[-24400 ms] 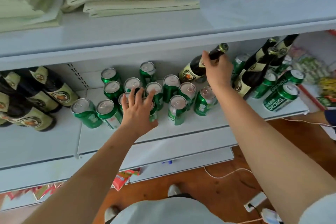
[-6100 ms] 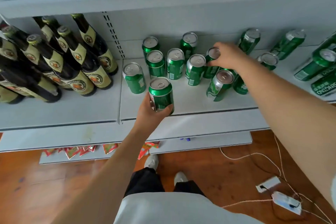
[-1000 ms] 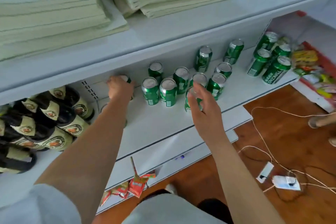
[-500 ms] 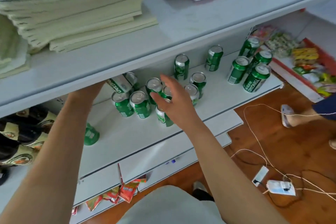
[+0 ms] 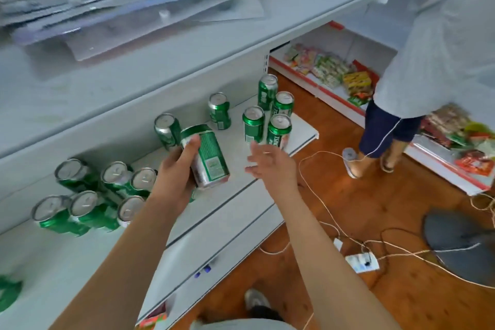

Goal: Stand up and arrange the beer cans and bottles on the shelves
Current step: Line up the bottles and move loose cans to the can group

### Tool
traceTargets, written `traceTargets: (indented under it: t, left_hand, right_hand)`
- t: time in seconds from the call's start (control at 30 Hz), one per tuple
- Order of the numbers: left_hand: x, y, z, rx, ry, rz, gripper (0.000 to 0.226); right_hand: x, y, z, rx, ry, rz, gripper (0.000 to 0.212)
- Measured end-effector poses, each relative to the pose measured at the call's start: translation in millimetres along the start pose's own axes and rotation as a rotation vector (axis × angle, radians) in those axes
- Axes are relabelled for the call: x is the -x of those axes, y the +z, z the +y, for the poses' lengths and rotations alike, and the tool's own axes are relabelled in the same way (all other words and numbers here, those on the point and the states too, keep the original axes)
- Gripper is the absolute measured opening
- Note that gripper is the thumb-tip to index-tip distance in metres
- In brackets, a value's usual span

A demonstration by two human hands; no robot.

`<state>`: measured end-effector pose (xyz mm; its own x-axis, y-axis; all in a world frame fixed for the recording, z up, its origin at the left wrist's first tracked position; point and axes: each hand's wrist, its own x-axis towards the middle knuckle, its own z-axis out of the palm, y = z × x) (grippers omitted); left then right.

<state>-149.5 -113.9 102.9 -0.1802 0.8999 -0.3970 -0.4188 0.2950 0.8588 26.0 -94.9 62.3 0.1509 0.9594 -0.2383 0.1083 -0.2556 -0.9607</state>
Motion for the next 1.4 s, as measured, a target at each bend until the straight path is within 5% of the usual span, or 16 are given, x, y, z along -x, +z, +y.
traceTargets:
  t: [0.1,0.2,0.4,0.53,0.67,0.83,1.17,1.4]
  left_hand:
    - [-14,23,-2,0.084,-0.1,-0.055,0.061]
    - [-22,35,-17,0.103,-0.166,-0.118,0.065]
    - [-5,22,-56,0.134,-0.27,-0.044,0.063]
    - [19,-3,-59,0.178,-0.24,-0.013,0.061]
    - [53,-43,-48,0.177,-0.114,-0.037,0.058]
    - [136,-130,-29,0.116,0.043,0.01,0.055]
    - [384,-421,-25,0.249,0.213,0.489,0.054]
    - [479,-584,-31,0.326,0.359,0.896,0.063]
  right_hand:
    - [-53,-34,18,0.341,-0.082,0.365,0.071]
    - [-101,-39,41,0.378,-0.019,0.22,0.107]
    - [-142,-38,71,0.4,-0.167,0.191,0.067]
    - [-117,-39,70,0.352,-0.212,0.145,0.065]
    - [-41,-21,34,0.029,-0.182,-0.033,0.05]
    - [88,58,-23,-0.071,-0.175,-0.385,0.015]
    - [382,307,7,-0.039,-0.156,-0.902,0.04]
    - [533,465,39,0.112,-0.359,-1.078,0.038]
